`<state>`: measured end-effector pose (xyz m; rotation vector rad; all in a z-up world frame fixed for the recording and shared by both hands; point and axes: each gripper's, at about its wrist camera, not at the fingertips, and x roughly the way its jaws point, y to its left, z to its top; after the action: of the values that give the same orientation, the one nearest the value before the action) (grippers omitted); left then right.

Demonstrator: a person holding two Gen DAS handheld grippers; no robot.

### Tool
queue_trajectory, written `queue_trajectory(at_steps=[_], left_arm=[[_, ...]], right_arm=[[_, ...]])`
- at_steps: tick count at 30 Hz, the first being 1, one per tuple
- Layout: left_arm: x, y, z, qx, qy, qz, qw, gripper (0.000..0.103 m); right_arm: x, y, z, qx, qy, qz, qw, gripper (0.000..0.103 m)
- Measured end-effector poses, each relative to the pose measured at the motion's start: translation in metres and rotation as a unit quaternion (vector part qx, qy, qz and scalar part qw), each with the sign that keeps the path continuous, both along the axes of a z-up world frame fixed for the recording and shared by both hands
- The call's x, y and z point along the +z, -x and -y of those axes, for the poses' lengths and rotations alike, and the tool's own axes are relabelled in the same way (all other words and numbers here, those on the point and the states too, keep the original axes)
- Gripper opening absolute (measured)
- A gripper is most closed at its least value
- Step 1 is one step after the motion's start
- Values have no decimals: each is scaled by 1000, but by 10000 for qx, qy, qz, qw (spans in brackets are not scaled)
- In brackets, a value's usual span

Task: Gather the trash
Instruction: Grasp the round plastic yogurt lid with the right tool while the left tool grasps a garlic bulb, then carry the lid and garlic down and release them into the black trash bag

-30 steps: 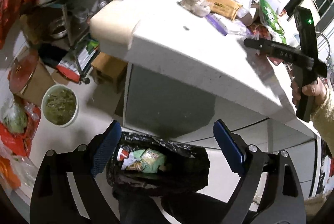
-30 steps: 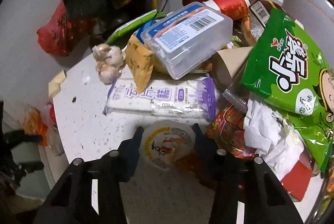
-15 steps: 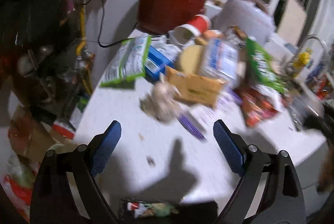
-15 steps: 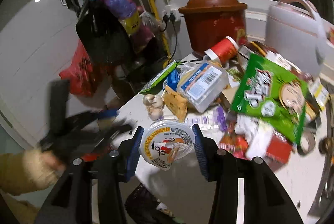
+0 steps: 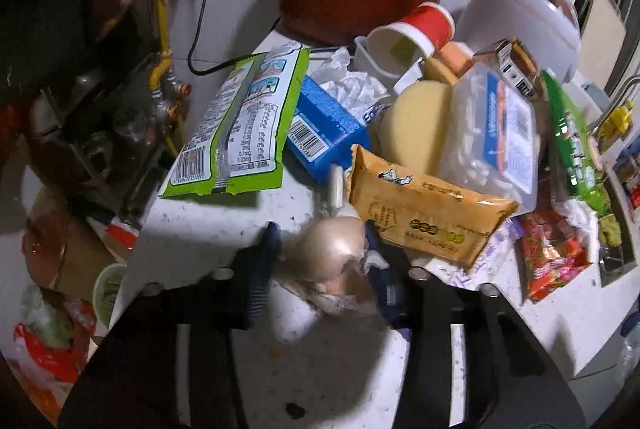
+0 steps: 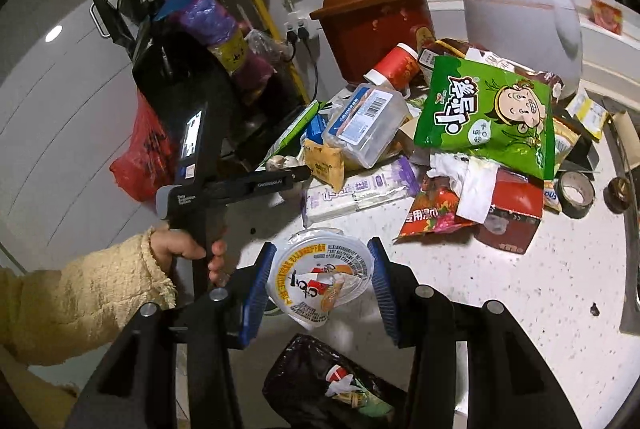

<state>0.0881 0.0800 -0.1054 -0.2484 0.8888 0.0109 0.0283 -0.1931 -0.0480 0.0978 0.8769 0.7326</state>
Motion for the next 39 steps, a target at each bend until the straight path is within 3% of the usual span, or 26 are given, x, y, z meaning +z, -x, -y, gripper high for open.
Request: queue_trajectory(at_steps=[5,12,17,22,27,30,34,35,36,37,39], left_arm=[[11,22,0,-218,248,132,9994,41],[49,85,-4,-479,575,465,9961,41],[51,152,-6,-830,666,173,9942,41],[-3,204,5,-1026,545,-685,9909,41],[-98,220,20,-1130,648,-1644,9777,41],[-161,217,31,-1223,513,-2159,9674,41],[-222,208,36,-1229,369,-2709,9540,41],[-235,204,37,-1195,319,-2860,9502,47],[-246,202,37,-1171,287,-3008,9460,56],[-257,200,38,-1143,216,-3142,9422,61],[-269,197,40,-1112,25,-3274,9383,73]], right_arm=[[2,2,-3,50,-117,-1,9999,47],[8,11,-15,352,-158,-4,9993,47],[0,38,-29,843,112,-157,9963,47],[-38,68,-42,1251,528,-655,9886,47],[-120,89,-44,1131,1065,-1429,9775,47],[-178,98,-41,1000,1538,-1727,9677,47],[-256,104,-40,739,2133,-2102,9512,47],[-271,105,-40,685,2317,-2144,9464,48],[-283,105,-40,635,2442,-2214,9420,52],[-291,107,-39,582,2531,-2267,9387,68],[-303,106,-37,410,2797,-2203,9336,79]])
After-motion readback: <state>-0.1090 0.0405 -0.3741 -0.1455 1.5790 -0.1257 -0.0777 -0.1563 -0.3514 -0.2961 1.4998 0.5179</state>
